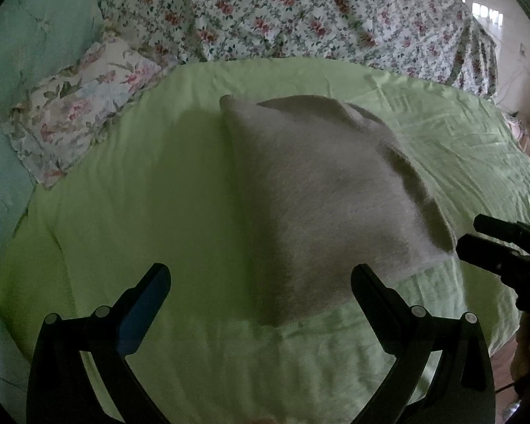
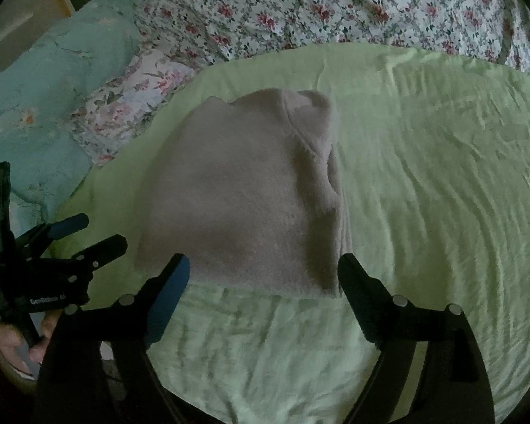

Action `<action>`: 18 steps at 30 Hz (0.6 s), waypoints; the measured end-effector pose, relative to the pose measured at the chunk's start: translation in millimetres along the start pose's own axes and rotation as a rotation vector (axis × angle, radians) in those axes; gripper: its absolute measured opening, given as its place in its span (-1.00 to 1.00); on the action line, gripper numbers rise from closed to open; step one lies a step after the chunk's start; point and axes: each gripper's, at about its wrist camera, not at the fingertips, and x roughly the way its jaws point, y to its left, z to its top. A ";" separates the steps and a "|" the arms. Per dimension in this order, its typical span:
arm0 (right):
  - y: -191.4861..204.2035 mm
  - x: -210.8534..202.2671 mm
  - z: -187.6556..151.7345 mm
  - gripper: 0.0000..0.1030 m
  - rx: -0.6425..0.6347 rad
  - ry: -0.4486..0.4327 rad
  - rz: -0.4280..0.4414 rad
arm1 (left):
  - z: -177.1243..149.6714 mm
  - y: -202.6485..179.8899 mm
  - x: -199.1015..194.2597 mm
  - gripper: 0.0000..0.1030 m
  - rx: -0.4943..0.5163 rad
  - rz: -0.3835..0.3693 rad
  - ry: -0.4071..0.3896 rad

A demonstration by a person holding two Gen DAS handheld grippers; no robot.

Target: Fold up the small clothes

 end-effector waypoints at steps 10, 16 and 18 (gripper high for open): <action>-0.4 4.3 3.9 0.83 -0.014 0.001 -0.002 | 1.3 -0.4 6.9 0.98 0.014 0.013 0.014; -0.8 10.9 11.3 0.85 -0.029 0.001 -0.008 | 3.7 0.1 14.9 0.98 0.021 0.026 0.028; -1.3 13.0 13.8 0.86 -0.036 0.002 -0.010 | 4.6 0.2 16.5 0.98 0.022 0.031 0.030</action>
